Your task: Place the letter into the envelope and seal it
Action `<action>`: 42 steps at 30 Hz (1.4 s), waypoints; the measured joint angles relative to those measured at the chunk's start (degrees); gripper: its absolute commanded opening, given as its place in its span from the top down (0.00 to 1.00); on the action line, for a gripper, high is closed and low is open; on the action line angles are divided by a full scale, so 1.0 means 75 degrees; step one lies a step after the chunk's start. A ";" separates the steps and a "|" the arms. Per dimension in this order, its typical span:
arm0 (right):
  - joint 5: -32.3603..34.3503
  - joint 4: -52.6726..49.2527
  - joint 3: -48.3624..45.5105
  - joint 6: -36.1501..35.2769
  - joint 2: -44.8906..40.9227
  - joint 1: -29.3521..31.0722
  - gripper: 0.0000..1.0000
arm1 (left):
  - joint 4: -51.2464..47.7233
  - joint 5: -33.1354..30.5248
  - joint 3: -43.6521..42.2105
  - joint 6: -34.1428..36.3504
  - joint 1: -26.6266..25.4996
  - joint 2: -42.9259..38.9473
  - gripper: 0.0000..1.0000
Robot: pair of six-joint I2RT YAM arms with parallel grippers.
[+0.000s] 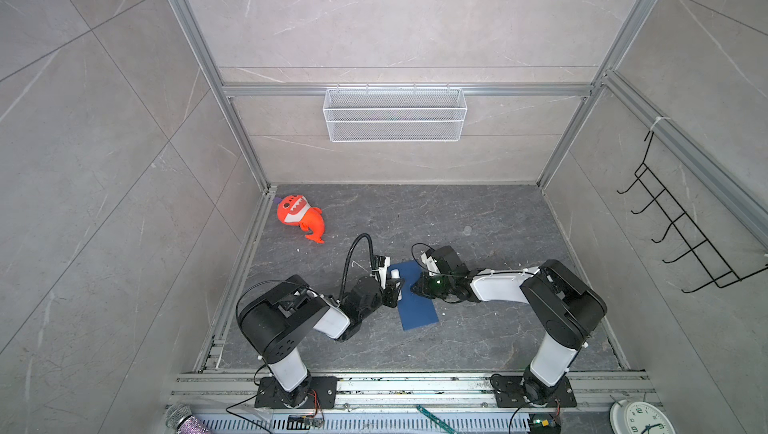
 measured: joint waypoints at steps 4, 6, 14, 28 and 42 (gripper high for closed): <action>0.0017 0.0003 0.0073 0.0000 0.0067 0.0020 1.00 | -0.0003 -0.0003 0.0003 0.0000 0.0000 0.0000 1.00; 0.0041 0.0000 0.0087 0.0000 0.0073 0.0026 1.00 | -0.0023 0.0000 0.0029 0.0003 0.0000 0.0000 1.00; 0.0128 -0.0020 0.0105 -0.0003 0.0073 0.0044 1.00 | -0.0379 0.0000 0.0425 0.0012 0.0003 0.0000 1.00; 0.0233 -0.0181 0.0198 -0.0009 0.0073 0.0067 1.00 | -0.0428 -0.0023 0.0647 -0.0017 0.0067 0.0344 1.00; 0.0332 -0.0356 0.0542 -0.0017 0.0280 -0.0201 1.00 | -0.0423 -0.0044 0.0644 -0.0102 0.0082 0.0356 1.00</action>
